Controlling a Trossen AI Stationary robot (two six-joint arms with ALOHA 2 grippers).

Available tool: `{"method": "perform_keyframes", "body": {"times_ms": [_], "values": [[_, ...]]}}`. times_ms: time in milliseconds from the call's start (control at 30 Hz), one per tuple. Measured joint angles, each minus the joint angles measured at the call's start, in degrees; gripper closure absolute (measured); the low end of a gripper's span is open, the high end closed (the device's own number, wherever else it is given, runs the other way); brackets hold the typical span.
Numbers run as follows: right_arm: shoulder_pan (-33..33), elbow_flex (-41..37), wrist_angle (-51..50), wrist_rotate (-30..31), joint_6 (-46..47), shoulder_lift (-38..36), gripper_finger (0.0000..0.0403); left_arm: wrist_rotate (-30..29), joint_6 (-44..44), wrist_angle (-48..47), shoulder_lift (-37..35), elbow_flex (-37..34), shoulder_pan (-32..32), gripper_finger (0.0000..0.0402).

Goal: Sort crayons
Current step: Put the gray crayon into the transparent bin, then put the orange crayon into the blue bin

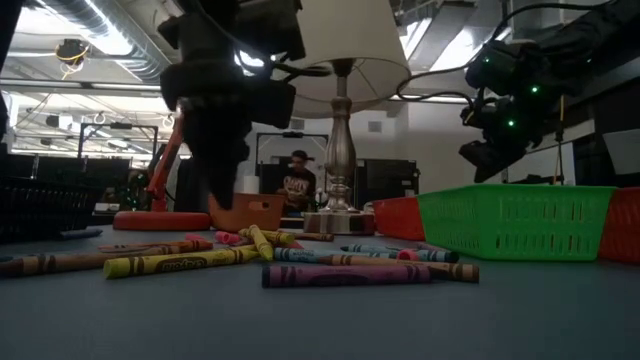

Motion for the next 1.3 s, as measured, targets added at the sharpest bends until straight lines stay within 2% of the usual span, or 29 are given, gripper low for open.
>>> {"method": "perform_keyframes", "body": {"times_ms": [233, 500, 700, 900, 1133, 1300], "values": [[-0.02, 0.00, 0.31, -0.75, 0.00, 0.00, 0.0370, 0.00, -11.39, -2.03, 0.00, 0.00, -4.41, 0.0301], [0.00, 0.00, 0.26, -1.16, -0.02, 0.00, 0.0367, -0.13, -20.39, -2.12, 0.00, 0.00, -9.60, 0.0301], [0.00, 0.00, 0.26, -1.17, 0.00, 0.00, 0.0316, -1.16, -26.23, -2.09, 0.00, 0.00, -12.68, 0.0301], [0.04, 0.00, 0.24, -1.18, 0.00, 0.00, 0.0270, -5.99, -31.99, -2.07, 0.00, 0.00, -14.99, 0.0301], [0.09, 0.00, 0.24, -1.22, 0.00, 0.00, 0.0263, -9.80, -38.44, -1.33, 1.71, 0.00, -16.14, 0.0301], [0.09, 0.00, 0.21, -3.78, 0.00, 0.00, 0.0262, -11.22, -39.25, -0.15, 3.82, 0.00, -16.00, 0.0301]]}}
